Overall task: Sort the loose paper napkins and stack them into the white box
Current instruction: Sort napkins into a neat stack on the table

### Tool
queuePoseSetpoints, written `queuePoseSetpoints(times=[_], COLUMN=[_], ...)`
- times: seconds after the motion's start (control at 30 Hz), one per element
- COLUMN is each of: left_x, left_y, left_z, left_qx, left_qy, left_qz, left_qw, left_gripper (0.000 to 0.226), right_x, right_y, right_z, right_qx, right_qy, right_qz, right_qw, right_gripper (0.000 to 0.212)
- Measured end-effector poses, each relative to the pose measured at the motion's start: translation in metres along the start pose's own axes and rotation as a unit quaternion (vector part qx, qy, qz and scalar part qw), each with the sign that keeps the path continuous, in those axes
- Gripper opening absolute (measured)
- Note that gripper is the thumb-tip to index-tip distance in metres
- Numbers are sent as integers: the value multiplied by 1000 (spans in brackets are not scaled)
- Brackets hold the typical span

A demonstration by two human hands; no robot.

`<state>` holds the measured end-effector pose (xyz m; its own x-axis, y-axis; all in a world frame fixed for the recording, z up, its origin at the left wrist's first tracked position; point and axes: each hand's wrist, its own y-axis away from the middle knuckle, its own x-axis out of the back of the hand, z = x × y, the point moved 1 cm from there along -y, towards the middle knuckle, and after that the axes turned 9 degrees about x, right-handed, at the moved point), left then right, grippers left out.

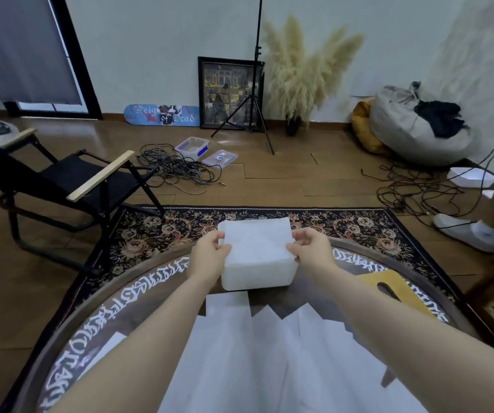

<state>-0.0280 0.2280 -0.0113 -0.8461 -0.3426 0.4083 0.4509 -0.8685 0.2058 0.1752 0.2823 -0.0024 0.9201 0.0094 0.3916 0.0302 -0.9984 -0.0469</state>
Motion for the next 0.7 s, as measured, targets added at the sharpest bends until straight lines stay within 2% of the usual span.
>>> queuePoseSetpoints(times=[0.17,0.23,0.37,0.43,0.5,0.6,0.7], left_x=[-3,-7,-16,-20,-22,-21,-18], left_y=[-17,-22,-32,-35,-37,-33,-23], left_z=[14,20,24,23,21,22,23], left_qx=[4,-1,-18,-28,-33,-46,-63], left_qy=[-175,-257,-364,-391,-412,-426,-411], left_qz=[23,31,47,53,57,61,62], left_qw=[984,966,930,918,909,901,907], left_gripper=[23,10,15,8,16,16,29], right_x=[-8,-9,-12,-13,-13,-13,-13], right_y=[-24,-30,-30,-31,-31,-28,-20], right_z=[5,4,-2,-1,1,3,3], right_qx=[-7,3,38,52,64,90,115], right_qy=[99,163,279,304,311,324,345], right_qz=[13,4,-9,-11,-8,-16,-29], right_qw=[995,987,959,951,948,942,931], right_gripper=[15,13,18,20,23,27,24])
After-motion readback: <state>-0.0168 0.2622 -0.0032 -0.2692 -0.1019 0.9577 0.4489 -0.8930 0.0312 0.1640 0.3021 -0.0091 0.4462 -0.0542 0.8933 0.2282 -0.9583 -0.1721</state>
